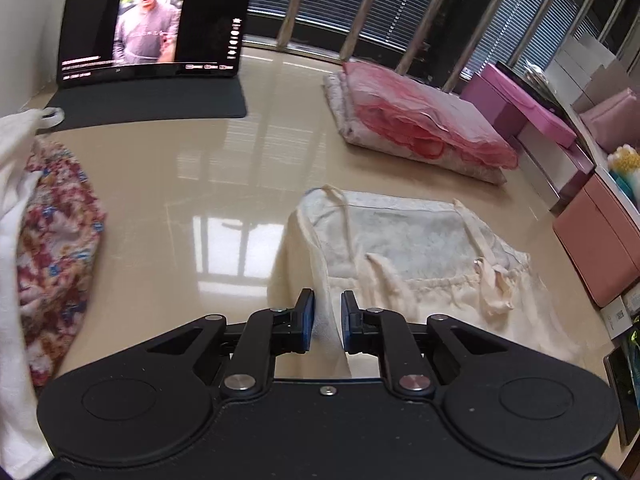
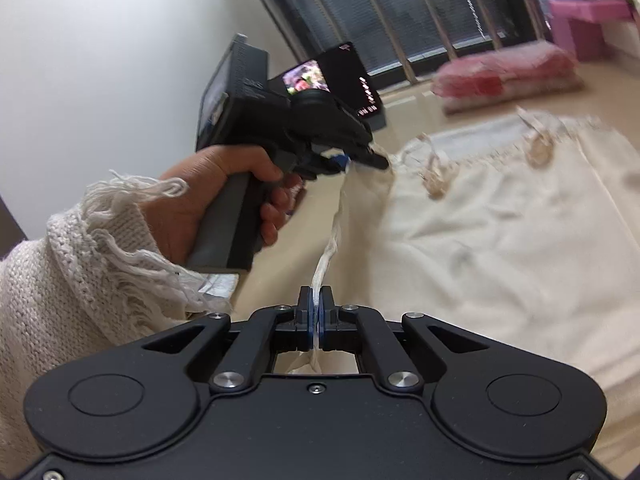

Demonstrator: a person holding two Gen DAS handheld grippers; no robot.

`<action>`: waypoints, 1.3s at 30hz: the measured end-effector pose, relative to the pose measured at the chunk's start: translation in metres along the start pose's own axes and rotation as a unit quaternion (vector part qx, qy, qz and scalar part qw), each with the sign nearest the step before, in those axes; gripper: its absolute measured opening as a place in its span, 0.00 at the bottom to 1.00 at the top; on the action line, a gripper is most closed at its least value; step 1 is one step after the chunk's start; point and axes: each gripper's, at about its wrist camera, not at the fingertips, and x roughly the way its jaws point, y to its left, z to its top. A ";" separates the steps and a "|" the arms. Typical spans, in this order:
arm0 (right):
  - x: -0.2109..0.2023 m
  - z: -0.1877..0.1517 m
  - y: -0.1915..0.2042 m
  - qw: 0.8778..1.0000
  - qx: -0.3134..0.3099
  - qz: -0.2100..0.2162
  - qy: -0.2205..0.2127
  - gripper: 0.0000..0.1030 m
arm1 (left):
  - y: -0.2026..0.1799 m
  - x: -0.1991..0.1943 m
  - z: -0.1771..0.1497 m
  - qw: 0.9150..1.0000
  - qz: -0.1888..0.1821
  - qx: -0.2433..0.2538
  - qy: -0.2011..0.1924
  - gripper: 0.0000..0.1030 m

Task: Fold clothes
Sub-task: 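Fold the side edge over toward the camisole center with the right gripper, then open the right gripper and withdraw both tools from the camisole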

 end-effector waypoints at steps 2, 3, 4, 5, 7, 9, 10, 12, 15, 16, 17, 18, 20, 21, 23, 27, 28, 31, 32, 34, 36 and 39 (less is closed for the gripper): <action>-0.002 -0.002 -0.010 1.000 0.016 0.001 0.006 0.01 | -0.010 0.007 -0.002 1.000 -0.005 0.006 0.009 0.15; -0.004 -0.004 -0.014 1.000 0.021 0.000 0.011 0.01 | -0.015 0.011 -0.004 1.000 -0.009 0.010 0.014 0.16; -0.005 -0.006 -0.018 1.000 0.025 -0.002 0.016 0.02 | -0.019 0.014 -0.006 1.000 -0.013 0.010 0.017 0.23; -0.005 -0.008 -0.021 0.999 0.029 -0.003 0.024 0.02 | -0.021 0.015 -0.008 1.000 -0.015 0.007 0.018 0.31; -0.006 -0.013 -0.026 0.999 0.033 -0.014 0.036 0.07 | -0.023 0.012 -0.010 1.000 -0.018 0.001 0.010 0.67; -0.008 -0.019 -0.028 0.998 0.030 -0.039 0.044 0.19 | -0.025 0.003 -0.012 1.000 -0.015 0.006 -0.007 0.74; -0.011 -0.021 -0.029 0.998 0.033 -0.046 0.041 0.29 | -0.026 -0.003 -0.013 1.000 -0.013 0.013 -0.015 0.74; -0.020 -0.023 -0.028 0.998 0.024 -0.059 0.021 0.33 | -0.026 -0.014 -0.015 0.999 -0.006 0.033 -0.022 0.74; -0.031 -0.022 -0.018 0.998 -0.025 -0.063 -0.018 0.34 | -0.026 -0.024 -0.022 0.997 0.005 0.070 -0.029 0.74; -0.031 -0.021 -0.011 0.997 -0.053 -0.055 -0.021 0.33 | -0.026 -0.025 -0.025 0.996 0.007 0.080 -0.029 0.70; -0.029 -0.020 -0.004 0.995 -0.082 -0.047 -0.022 0.33 | -0.026 -0.024 -0.029 0.996 0.007 0.087 -0.027 0.67; -0.025 -0.020 0.004 0.993 -0.112 -0.044 -0.020 0.32 | -0.027 -0.022 -0.033 0.995 0.006 0.092 -0.022 0.56; -0.010 -0.021 0.014 0.987 -0.155 -0.040 0.000 0.28 | -0.029 -0.015 -0.042 0.995 0.005 0.102 -0.008 0.42; -0.001 -0.021 0.016 0.985 -0.167 -0.041 0.015 0.26 | -0.030 -0.011 -0.046 0.994 0.006 0.105 0.000 0.38; 0.015 -0.025 0.018 0.981 -0.184 -0.047 0.044 0.23 | -0.030 -0.002 -0.055 0.994 0.008 0.110 0.010 0.36; 0.025 -0.037 0.021 0.974 -0.209 -0.066 0.061 0.22 | -0.037 0.000 -0.062 0.991 0.023 0.132 0.001 0.36; 0.024 -0.040 0.023 0.971 -0.220 -0.071 0.061 0.22 | -0.038 0.000 -0.063 0.990 0.027 0.137 0.001 0.36; 0.025 -0.044 0.029 0.964 -0.245 -0.083 0.063 0.23 | -0.043 0.002 -0.064 0.988 0.041 0.148 0.000 0.37; 0.025 -0.045 0.030 0.963 -0.250 -0.085 0.063 0.23 | -0.043 0.002 -0.064 0.989 0.042 0.145 -0.001 0.37; 0.024 -0.043 0.029 0.963 -0.247 -0.083 0.066 0.24 | -0.043 0.002 -0.063 0.989 0.045 0.138 -0.002 0.37; 0.021 -0.037 0.025 0.969 -0.224 -0.072 0.071 0.35 | -0.042 0.001 -0.060 0.991 0.047 0.124 -0.003 0.42; -0.008 -0.028 0.019 0.981 -0.185 -0.039 0.044 0.50 | -0.039 -0.015 -0.056 0.994 0.040 0.099 -0.032 0.71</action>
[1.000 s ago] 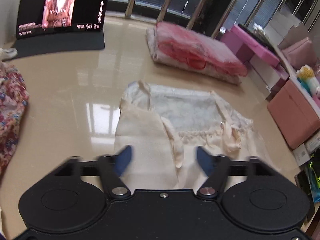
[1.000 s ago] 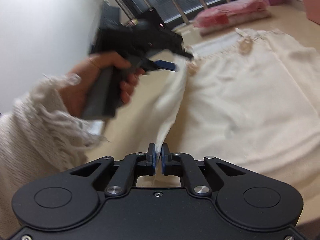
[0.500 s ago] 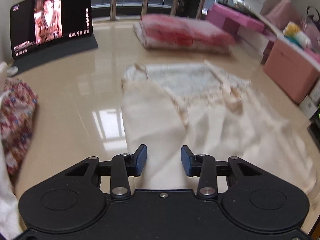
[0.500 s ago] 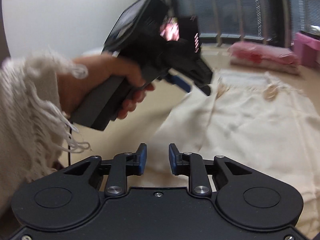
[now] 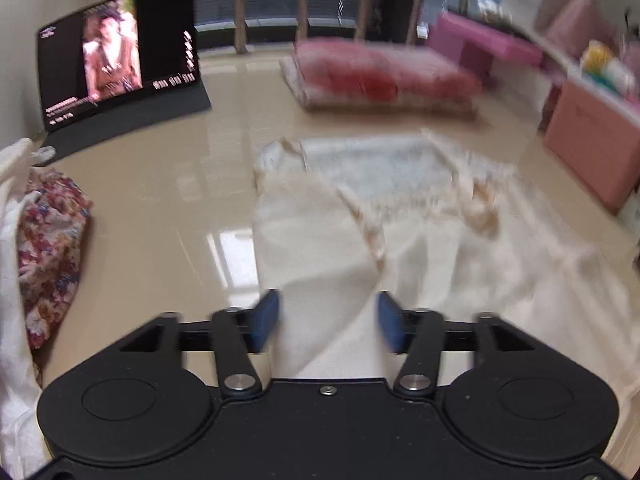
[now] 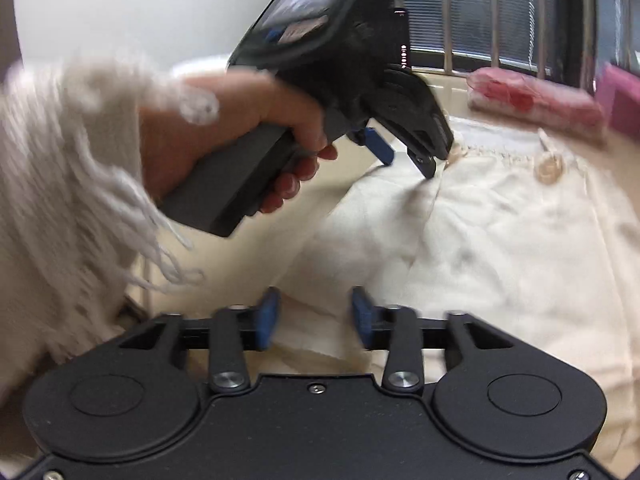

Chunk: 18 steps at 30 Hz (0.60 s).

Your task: Fold clothes

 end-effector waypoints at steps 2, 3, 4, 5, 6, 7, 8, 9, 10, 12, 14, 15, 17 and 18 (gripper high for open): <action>-0.026 -0.001 -0.016 0.999 0.018 -0.004 -0.033 0.59 | 0.002 -0.019 0.004 0.999 -0.005 -0.013 -0.029 0.88; -0.039 -0.002 -0.024 0.998 0.026 -0.007 -0.050 0.63 | 0.002 -0.030 0.005 0.999 -0.009 -0.016 -0.042 0.94; -0.052 -0.003 -0.033 0.997 0.035 -0.010 -0.067 0.68 | 0.000 -0.042 0.007 0.998 -0.015 -0.015 -0.051 1.00; -0.064 -0.005 -0.047 0.995 0.054 -0.023 -0.074 0.69 | -0.001 -0.053 0.009 0.998 -0.020 -0.013 -0.058 1.00; -0.075 -0.007 -0.061 0.993 0.075 -0.037 -0.080 0.70 | -0.003 -0.064 0.011 0.998 -0.025 -0.014 -0.058 1.00; -0.086 -0.010 -0.076 0.990 0.096 -0.051 -0.087 0.70 | -0.006 -0.074 0.013 0.998 -0.030 -0.017 -0.057 1.00; -0.097 -0.012 -0.090 0.987 0.117 -0.065 -0.092 0.70 | -0.009 -0.084 0.015 0.998 -0.036 -0.019 -0.056 1.00; -0.105 -0.016 -0.105 0.982 0.138 -0.086 -0.094 0.70 | -0.012 -0.094 0.016 0.997 -0.042 -0.019 -0.057 1.00; -0.113 -0.021 -0.120 0.977 0.160 -0.106 -0.095 0.70 | -0.017 -0.103 0.018 0.997 -0.052 -0.013 -0.063 1.00; -0.124 -0.032 -0.148 0.965 0.208 -0.131 -0.095 0.70 | -0.029 -0.120 0.022 0.995 -0.068 -0.001 -0.074 1.00; -0.134 -0.044 -0.173 0.951 0.258 -0.146 -0.091 0.70 | -0.046 -0.131 0.028 0.994 -0.073 0.017 -0.076 1.00; -0.136 -0.050 -0.182 0.946 0.275 -0.147 -0.090 0.70 | -0.055 -0.134 0.032 0.994 -0.074 0.024 -0.075 1.00; -0.138 -0.059 -0.199 0.939 0.298 -0.149 -0.087 0.69 | -0.075 -0.138 0.036 0.994 -0.079 0.033 -0.068 1.00; -0.137 -0.061 -0.206 0.937 0.302 -0.152 -0.084 0.69 | -0.085 -0.138 0.037 0.994 -0.084 0.035 -0.064 1.00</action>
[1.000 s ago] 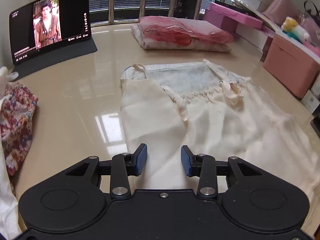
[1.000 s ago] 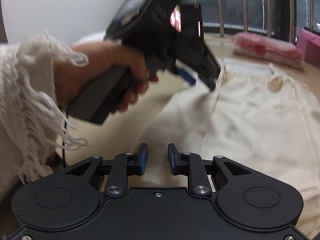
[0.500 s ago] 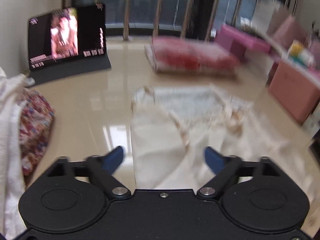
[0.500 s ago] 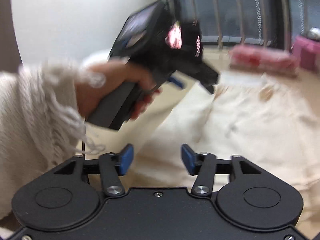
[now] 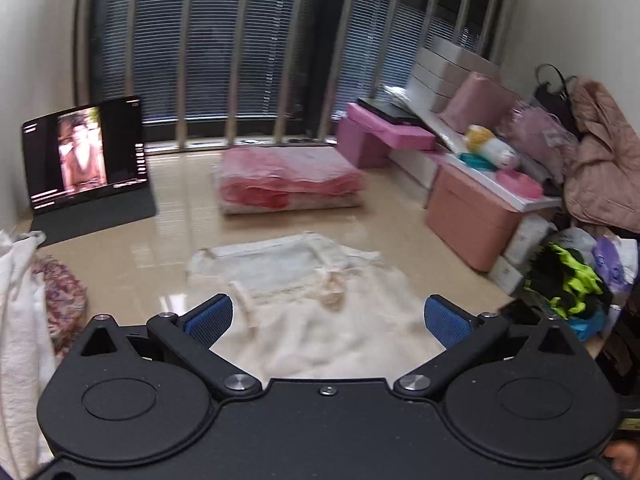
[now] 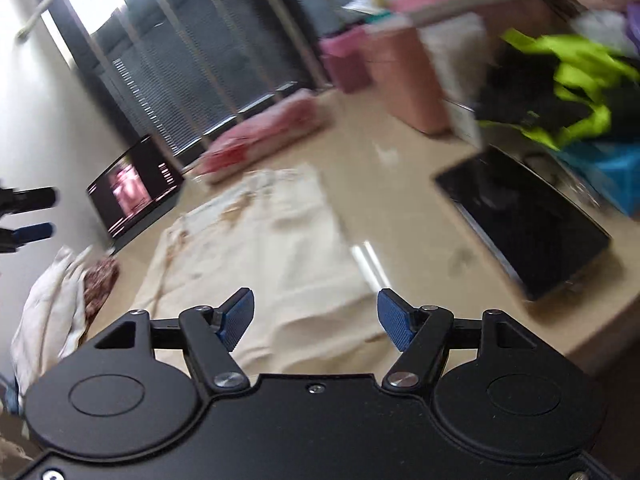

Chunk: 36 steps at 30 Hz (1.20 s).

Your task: Fold clothes

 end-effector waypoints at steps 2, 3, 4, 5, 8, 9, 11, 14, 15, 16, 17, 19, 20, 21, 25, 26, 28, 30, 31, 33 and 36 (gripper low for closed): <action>0.006 0.003 -0.009 1.000 0.001 -0.003 0.006 0.66 | -0.018 0.005 0.001 1.000 -0.004 0.007 0.012 1.00; 0.010 0.005 -0.014 1.000 0.000 0.000 0.014 0.63 | -0.027 0.008 0.002 1.000 -0.006 0.012 0.018 1.00; 0.012 0.005 -0.018 1.000 -0.003 0.007 0.021 0.60 | -0.035 0.011 0.001 1.000 -0.010 0.020 0.022 1.00; 0.014 0.005 -0.021 0.999 -0.006 0.014 0.028 0.59 | -0.044 0.014 0.001 0.999 -0.012 0.028 0.025 1.00; 0.028 0.011 -0.027 0.998 -0.023 0.041 0.037 0.56 | -0.065 0.026 -0.001 0.998 -0.010 0.055 0.032 1.00; 0.031 0.013 -0.027 0.997 -0.031 0.050 0.041 0.56 | -0.072 0.031 -0.001 0.997 -0.006 0.063 0.035 1.00; 0.036 0.017 -0.023 0.995 -0.051 0.063 0.054 0.55 | -0.081 0.040 -0.001 0.997 -0.001 0.069 0.042 1.00; 0.044 0.022 -0.014 0.992 -0.085 0.061 0.069 0.47 | -0.092 0.055 0.000 0.996 0.007 0.065 0.057 1.00; 0.046 0.023 -0.011 0.991 -0.093 0.056 0.072 0.40 | -0.095 0.061 0.001 0.996 0.010 0.062 0.063 1.00; 0.047 0.024 -0.011 0.991 -0.092 0.056 0.075 0.36 | -0.098 0.068 0.001 0.996 0.015 0.063 0.068 1.00; 0.048 0.025 -0.010 0.991 -0.089 0.056 0.077 0.35 | -0.101 0.074 0.001 0.995 0.021 0.068 0.073 1.00; 0.050 0.026 -0.011 0.992 -0.081 0.058 0.082 0.32 | -0.108 0.088 0.000 0.993 0.037 0.077 0.082 1.00; 0.051 0.027 -0.012 0.992 -0.076 0.060 0.084 0.30 | -0.111 0.095 0.000 0.992 0.044 0.080 0.087 1.00; 0.051 0.027 -0.013 0.992 -0.071 0.057 0.085 0.23 | -0.114 0.102 0.000 0.991 0.046 0.081 0.093 1.00; 0.052 0.027 -0.023 0.994 -0.043 0.054 0.085 0.03 | -0.125 0.131 0.000 0.988 0.058 0.086 0.116 1.00; 0.052 0.027 -0.025 0.994 -0.036 0.055 0.084 0.02 | -0.127 0.139 0.001 0.987 0.063 0.087 0.122 1.00; 0.051 0.026 -0.028 0.995 -0.026 0.059 0.078 0.01 | -0.130 0.155 0.001 0.985 0.069 0.083 0.135 1.00; 0.048 0.024 -0.031 0.995 -0.017 0.068 0.069 0.00 | -0.130 0.171 0.003 0.984 0.076 0.068 0.149 1.00; 0.047 0.024 -0.031 0.995 -0.012 0.075 0.064 0.00 | -0.130 0.179 0.003 0.983 0.074 0.055 0.157 1.00; 0.042 0.023 -0.031 0.995 -0.005 0.088 0.054 0.00 | -0.129 0.195 0.004 0.982 0.071 0.030 0.172 1.00; 0.032 0.025 -0.027 0.994 -0.010 0.105 0.034 0.00 | -0.133 0.216 0.006 0.978 0.070 0.017 0.194 0.98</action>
